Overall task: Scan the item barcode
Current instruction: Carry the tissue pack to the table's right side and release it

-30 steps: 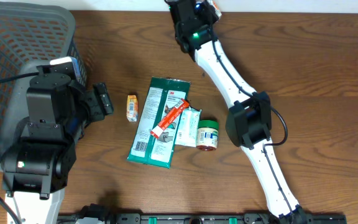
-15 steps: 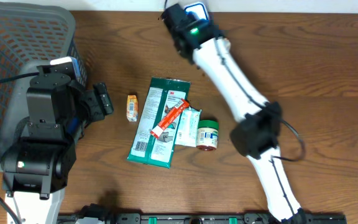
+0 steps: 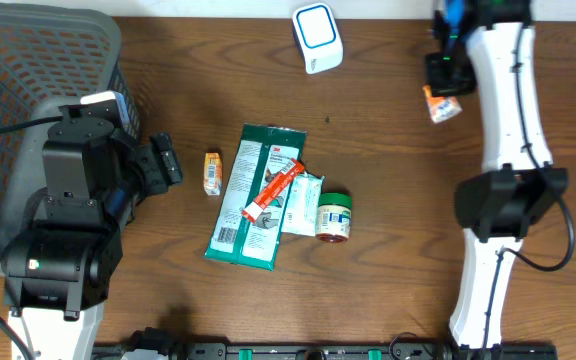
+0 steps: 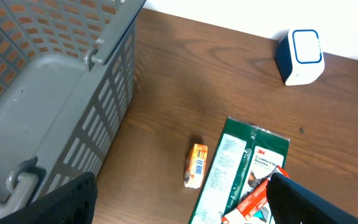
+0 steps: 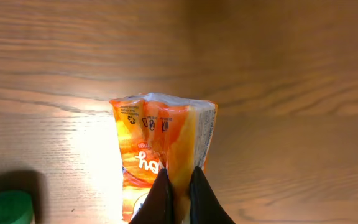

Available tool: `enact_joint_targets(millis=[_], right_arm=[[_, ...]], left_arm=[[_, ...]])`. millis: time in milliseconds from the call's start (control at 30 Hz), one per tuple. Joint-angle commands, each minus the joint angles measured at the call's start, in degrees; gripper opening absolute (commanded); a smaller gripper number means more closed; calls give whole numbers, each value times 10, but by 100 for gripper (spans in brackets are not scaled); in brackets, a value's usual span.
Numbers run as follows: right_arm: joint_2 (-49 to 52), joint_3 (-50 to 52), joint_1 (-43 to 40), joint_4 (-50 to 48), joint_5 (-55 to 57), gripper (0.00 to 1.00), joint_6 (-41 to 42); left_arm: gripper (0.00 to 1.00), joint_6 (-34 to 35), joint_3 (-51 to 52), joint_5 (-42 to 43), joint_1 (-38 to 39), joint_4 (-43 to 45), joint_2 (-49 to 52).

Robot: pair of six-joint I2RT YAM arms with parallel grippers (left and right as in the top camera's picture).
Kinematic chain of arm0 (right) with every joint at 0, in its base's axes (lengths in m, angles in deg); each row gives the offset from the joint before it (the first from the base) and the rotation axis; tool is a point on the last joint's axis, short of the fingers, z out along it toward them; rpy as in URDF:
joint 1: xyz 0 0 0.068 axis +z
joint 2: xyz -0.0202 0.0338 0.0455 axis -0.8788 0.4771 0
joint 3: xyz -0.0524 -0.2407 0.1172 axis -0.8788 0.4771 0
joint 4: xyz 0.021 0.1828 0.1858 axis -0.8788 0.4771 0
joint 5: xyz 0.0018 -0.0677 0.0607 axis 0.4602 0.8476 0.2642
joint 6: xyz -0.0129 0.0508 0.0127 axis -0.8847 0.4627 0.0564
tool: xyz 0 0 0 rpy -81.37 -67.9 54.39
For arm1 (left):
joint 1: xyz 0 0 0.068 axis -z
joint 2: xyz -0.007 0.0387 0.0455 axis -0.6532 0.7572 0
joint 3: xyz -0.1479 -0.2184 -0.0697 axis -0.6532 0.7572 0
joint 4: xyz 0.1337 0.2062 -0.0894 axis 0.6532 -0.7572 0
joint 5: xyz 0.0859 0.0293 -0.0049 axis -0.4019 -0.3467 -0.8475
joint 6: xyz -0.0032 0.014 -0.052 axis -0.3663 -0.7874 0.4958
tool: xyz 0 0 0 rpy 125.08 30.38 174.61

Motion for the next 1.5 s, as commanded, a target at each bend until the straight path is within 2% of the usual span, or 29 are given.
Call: enact_joint_targets(millis=[0, 167, 400, 533, 733, 767, 800, 833, 867, 967, 1167, 1333, 1467], right_arm=[[4, 33, -49, 3, -66, 1, 15], [4, 132, -116, -26, -51, 1, 15], [4, 303, -205, -159, -44, 1, 15], [4, 348, -262, -198, -45, 1, 16], [4, 360, -356, -196, -56, 2, 54], [4, 360, -369, -195, -66, 5, 54], [4, 360, -381, -195, -82, 20, 54], [4, 360, -393, -193, -105, 52, 54], [4, 360, -404, -193, -135, 99, 54], [4, 360, -432, -183, -202, 99, 54], [-9, 337, -470, -134, -209, 99, 72], [-65, 325, -458, -135, -232, 99, 73], [-111, 325, -433, -136, -305, 99, 72]], left_arm=[[87, 3, -5, -3, -3, 0, 0], [87, 3, -5, -3, -3, 0, 0], [87, 3, -5, -3, -3, 0, 0], [87, 3, -5, -3, -3, 0, 0], [87, 3, -5, -3, -3, 0, 0], [87, 3, -5, -3, -3, 0, 0], [87, 3, -5, -3, -3, 0, 0], [87, 3, -5, -3, -3, 0, 0], [87, 3, -5, -3, -3, 0, 0], [87, 3, -5, -3, -3, 0, 0], [87, 3, -5, -3, -3, 0, 0], [87, 3, -5, -3, -3, 0, 0], [87, 3, -5, -3, -3, 0, 0]])
